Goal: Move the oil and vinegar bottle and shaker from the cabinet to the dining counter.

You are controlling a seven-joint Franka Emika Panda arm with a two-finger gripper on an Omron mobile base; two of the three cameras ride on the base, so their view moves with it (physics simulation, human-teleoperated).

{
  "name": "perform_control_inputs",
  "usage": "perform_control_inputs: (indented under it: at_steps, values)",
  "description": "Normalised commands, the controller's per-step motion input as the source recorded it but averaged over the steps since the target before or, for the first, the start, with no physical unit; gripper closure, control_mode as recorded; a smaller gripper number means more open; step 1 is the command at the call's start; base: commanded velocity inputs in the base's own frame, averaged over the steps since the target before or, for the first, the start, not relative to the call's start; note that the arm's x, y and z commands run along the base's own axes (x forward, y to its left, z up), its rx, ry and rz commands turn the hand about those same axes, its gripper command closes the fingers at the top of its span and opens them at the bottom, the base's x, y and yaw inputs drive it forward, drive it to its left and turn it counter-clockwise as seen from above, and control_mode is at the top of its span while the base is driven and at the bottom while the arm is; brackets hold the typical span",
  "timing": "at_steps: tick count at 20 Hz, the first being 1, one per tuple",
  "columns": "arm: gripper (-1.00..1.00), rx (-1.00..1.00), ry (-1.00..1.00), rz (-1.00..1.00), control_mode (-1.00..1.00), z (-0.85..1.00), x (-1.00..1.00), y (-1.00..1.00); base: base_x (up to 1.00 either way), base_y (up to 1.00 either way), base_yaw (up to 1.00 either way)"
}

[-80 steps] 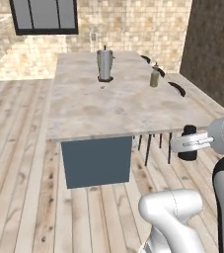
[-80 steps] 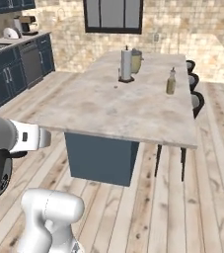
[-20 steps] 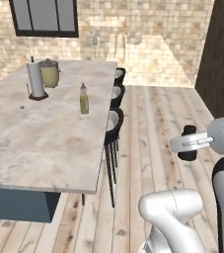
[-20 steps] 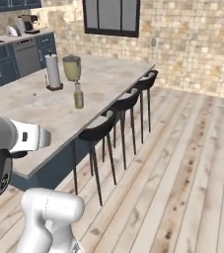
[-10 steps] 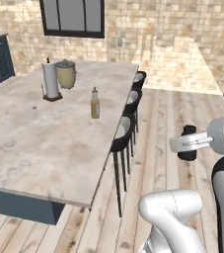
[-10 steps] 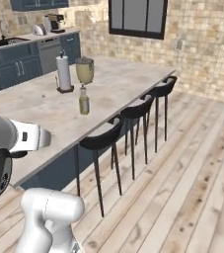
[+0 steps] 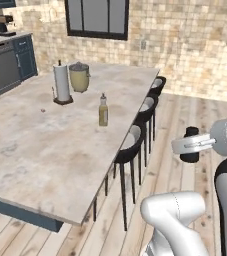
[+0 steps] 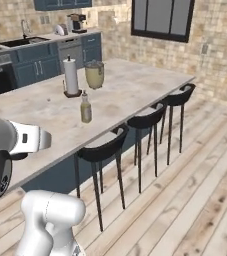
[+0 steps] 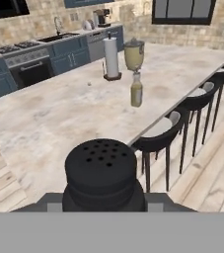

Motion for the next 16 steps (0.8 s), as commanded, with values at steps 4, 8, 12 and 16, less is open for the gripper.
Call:
perform_control_inputs:
  at_steps: [4, 8, 12, 16]
  values:
    - [1.00, 0.00, 0.00, 0.00, 1.00, 0.00, 0.00, 0.00, 0.31, -0.58, 0.22]
    - [1.00, 0.00, 0.00, 0.00, 1.00, 0.00, 0.00, 0.00, 0.29, -0.58, 0.22]
    - [1.00, 0.00, 0.00, 0.00, 1.00, 0.00, 0.00, 0.00, 0.31, -0.51, 0.29]
    - [1.00, 0.00, 0.00, 0.00, 1.00, 0.00, 0.00, 0.00, 0.27, -0.52, 0.32]
